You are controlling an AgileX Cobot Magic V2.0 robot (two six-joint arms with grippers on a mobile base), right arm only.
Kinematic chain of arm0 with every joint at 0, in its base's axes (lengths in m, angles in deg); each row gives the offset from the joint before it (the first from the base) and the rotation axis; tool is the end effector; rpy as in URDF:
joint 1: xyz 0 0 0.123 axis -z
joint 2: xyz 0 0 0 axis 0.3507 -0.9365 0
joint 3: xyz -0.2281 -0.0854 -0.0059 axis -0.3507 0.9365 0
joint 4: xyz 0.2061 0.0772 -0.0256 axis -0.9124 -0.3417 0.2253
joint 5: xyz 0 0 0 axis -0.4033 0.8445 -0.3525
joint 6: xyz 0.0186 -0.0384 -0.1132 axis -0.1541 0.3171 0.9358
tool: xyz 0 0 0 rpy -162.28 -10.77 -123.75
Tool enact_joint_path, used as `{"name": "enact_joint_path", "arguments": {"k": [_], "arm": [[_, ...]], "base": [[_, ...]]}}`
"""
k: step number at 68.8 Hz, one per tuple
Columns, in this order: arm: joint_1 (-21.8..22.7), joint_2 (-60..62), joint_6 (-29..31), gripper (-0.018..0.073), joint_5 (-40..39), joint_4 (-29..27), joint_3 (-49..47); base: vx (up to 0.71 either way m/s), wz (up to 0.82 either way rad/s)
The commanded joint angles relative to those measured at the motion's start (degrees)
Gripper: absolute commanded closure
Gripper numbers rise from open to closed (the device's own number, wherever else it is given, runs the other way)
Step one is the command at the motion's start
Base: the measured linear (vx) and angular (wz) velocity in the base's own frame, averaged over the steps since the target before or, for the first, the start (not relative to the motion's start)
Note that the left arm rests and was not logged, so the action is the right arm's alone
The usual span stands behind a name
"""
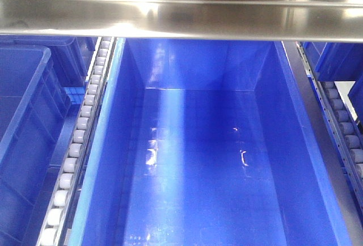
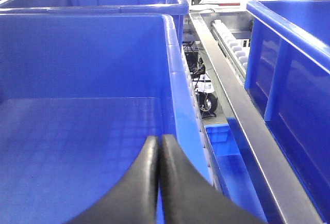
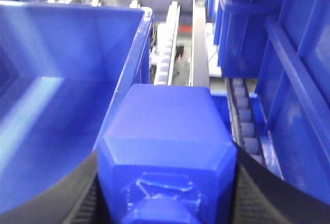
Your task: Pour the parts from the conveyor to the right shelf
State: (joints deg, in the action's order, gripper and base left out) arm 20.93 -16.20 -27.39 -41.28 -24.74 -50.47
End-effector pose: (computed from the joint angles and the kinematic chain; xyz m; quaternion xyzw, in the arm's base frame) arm 0.0784 0.0037 0.2601 -0.0224 0.7841 0.0002 0.6202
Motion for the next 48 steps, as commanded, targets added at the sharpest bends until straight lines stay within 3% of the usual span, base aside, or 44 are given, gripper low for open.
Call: {"name": "enact_joint_path", "arguments": {"k": [1, 29, 48], "arm": [[-0.9, -4.2, 0.4, 0.0565, -4.7, -0.5, -4.1], [-11.3, -23.3, 0.1, 0.0565, -1.7, 3.5, -16.6], [-17.5, -40.0, -1.1, 0.0565, 5.2, 4.4, -27.4]], "base": [[0.0, 0.0], [0.0, 0.0], [0.0, 0.0]]}}
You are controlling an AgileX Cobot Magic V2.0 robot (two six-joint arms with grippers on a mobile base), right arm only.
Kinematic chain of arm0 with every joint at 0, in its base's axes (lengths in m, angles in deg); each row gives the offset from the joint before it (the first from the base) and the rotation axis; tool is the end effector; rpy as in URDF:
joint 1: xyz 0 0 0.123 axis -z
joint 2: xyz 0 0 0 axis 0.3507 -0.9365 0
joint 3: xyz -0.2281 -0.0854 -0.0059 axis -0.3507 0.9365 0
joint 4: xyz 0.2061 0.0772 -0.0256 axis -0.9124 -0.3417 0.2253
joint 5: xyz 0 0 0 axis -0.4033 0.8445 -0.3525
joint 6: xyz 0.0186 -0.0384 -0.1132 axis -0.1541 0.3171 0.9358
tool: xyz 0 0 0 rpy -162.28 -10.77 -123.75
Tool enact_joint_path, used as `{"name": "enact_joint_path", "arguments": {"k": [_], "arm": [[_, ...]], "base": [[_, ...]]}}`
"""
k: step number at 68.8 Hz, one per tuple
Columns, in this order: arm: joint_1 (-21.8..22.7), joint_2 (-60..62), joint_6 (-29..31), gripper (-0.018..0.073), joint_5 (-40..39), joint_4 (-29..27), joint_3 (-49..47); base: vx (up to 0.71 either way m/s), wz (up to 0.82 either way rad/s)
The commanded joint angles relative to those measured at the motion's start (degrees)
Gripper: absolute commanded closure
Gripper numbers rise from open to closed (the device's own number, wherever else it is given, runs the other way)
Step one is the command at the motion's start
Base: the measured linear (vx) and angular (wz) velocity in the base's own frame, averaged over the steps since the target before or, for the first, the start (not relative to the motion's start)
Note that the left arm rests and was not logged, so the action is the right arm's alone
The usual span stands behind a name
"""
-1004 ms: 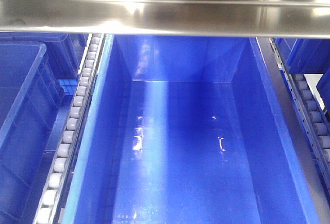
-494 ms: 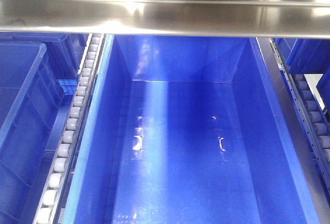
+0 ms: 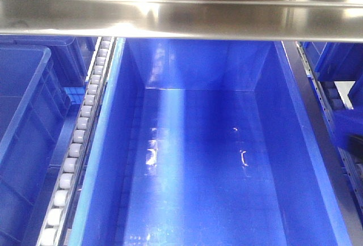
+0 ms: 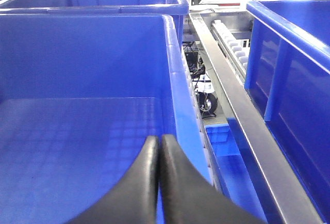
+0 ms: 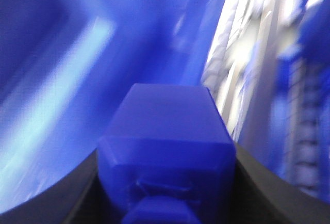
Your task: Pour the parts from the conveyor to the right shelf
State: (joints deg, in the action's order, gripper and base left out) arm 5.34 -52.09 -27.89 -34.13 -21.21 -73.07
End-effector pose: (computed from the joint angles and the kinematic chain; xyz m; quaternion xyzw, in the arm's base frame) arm 0.1552 0.0421 0.2990 -0.1508 0.8693 0.0438 0.4687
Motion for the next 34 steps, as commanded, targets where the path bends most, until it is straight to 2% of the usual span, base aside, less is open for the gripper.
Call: {"name": "enact_joint_path", "arguments": {"k": [1, 20, 34], "arm": [[-2.4, -4.8, -0.8, 0.0565, -1.8, 1.1, -5.3], [-15.8, -21.5, -10.4, 0.0565, 1.2, 8.1, -13.9], [-23.0, -35.3, -17.1, 0.0565, 5.0, 12.8, -20.7]], "base": [[0.0, 0.0], [0.0, 0.0], [0.0, 0.0]]}}
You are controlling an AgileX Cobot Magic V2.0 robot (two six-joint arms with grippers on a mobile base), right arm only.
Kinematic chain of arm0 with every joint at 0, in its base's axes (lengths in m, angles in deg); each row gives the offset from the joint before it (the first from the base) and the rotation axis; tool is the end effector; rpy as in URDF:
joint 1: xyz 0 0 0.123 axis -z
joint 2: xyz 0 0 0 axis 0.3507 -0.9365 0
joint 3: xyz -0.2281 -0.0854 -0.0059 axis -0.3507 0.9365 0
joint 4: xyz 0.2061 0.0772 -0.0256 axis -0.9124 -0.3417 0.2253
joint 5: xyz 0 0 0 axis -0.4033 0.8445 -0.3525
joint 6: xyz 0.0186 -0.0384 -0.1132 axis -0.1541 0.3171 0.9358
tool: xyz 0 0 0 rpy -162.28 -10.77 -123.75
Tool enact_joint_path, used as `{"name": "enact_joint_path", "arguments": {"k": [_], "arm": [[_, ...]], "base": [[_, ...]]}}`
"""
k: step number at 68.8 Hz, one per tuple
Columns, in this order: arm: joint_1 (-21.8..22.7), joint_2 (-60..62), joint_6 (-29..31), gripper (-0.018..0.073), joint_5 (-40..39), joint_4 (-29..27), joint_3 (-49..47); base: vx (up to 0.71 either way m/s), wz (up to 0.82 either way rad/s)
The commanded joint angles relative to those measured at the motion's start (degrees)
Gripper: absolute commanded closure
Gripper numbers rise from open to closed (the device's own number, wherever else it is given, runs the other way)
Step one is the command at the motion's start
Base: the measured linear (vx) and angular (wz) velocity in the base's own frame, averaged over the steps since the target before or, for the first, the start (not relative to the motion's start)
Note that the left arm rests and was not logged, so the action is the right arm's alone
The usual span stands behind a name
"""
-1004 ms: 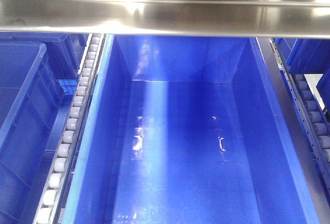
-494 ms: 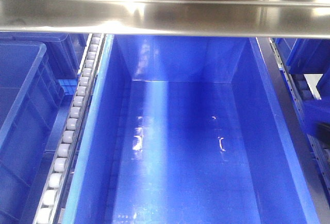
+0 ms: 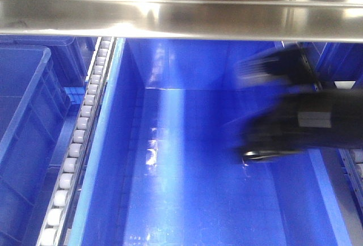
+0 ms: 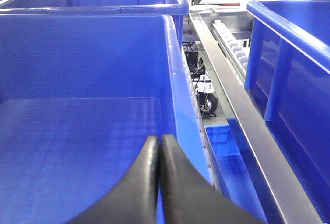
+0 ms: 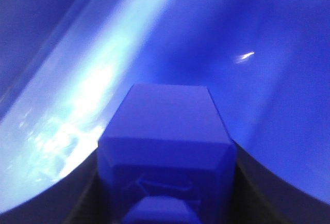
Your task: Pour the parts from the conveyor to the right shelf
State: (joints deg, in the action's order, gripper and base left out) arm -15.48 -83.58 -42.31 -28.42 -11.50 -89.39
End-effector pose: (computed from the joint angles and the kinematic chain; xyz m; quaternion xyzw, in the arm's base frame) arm 0.2179 0.1398 0.2637 -0.2489 0.9170 0.0471 0.3080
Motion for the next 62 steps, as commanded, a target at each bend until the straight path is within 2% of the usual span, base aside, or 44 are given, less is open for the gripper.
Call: {"name": "enact_joint_path", "arguments": {"k": [1, 9, 27, 62], "arm": [[-2.6, -4.8, -3.0, 0.0565, 0.1, 3.3, -4.9], [-4.7, -12.6, -3.4, 0.0565, 4.7, 3.6, -10.3], [-4.6, -26.4, -2.2, 0.0565, 12.6, 1.7, -18.2], [-4.4, -35.1, -1.8, 0.0564, 6.0, 1.8, -18.5]], "base": [[0.0, 0.0], [0.0, 0.0], [0.0, 0.0], [0.0, 0.0]]}}
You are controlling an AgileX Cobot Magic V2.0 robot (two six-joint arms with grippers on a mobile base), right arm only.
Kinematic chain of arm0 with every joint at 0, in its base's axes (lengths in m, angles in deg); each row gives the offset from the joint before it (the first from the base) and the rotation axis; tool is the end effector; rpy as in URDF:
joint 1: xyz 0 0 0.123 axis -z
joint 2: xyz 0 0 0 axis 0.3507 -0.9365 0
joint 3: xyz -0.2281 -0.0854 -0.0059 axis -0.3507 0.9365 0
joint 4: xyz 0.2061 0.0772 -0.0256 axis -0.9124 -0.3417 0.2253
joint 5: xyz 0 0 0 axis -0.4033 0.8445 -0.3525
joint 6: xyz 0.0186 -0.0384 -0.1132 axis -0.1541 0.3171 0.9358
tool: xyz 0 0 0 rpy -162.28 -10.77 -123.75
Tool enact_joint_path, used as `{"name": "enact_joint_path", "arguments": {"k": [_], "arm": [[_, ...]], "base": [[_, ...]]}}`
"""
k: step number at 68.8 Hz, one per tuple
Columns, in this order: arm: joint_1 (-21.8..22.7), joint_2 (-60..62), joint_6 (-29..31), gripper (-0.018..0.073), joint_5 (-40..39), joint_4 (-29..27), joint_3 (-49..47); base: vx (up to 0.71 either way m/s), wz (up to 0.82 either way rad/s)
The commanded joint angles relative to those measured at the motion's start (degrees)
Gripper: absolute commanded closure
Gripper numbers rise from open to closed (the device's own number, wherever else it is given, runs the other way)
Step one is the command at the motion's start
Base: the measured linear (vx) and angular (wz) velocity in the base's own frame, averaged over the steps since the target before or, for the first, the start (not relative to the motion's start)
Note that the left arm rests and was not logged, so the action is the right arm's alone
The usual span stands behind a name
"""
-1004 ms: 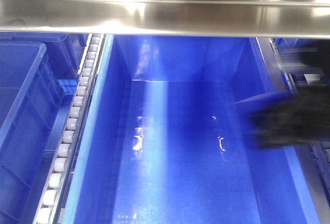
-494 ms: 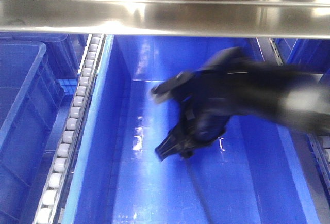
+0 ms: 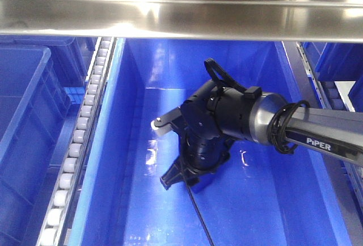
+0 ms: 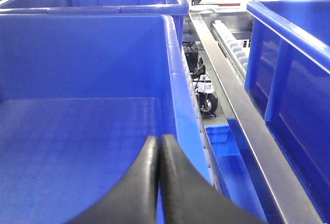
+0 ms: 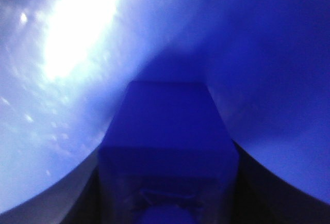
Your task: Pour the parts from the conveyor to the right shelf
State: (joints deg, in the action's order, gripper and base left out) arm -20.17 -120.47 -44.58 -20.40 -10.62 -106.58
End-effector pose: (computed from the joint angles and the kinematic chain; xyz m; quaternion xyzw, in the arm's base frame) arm 0.2717 0.2095 0.1398 -0.2902 0.9514 -0.0419 0.0942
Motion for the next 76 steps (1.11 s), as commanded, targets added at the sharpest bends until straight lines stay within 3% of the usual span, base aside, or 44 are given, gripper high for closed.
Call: {"name": "enact_joint_path", "arguments": {"k": [1, 15, 33, 47, 67, 76], "arm": [[0.2, 1.8, 0.4, 0.0563, -2.2, 0.9, -1.4], [0.2, 1.8, 0.4, 0.0477, -2.3, 0.5, -1.4], [0.2, 5.3, 0.1, 0.0167, -5.8, -0.8, -1.4], [0.2, 13.0, -4.4, -0.0024, -15.1, -0.3, 3.1], [0.2, 32.3, -6.5, 0.0013, -32.0, 3.3, 20.1], [0.2, 44.1, -7.7, 0.0146, -40.5, 4.3, 30.1]], "base": [[0.0, 0.0], [0.0, 0.0], [0.0, 0.0], [0.0, 0.0], [0.0, 0.0], [0.0, 0.0]]}}
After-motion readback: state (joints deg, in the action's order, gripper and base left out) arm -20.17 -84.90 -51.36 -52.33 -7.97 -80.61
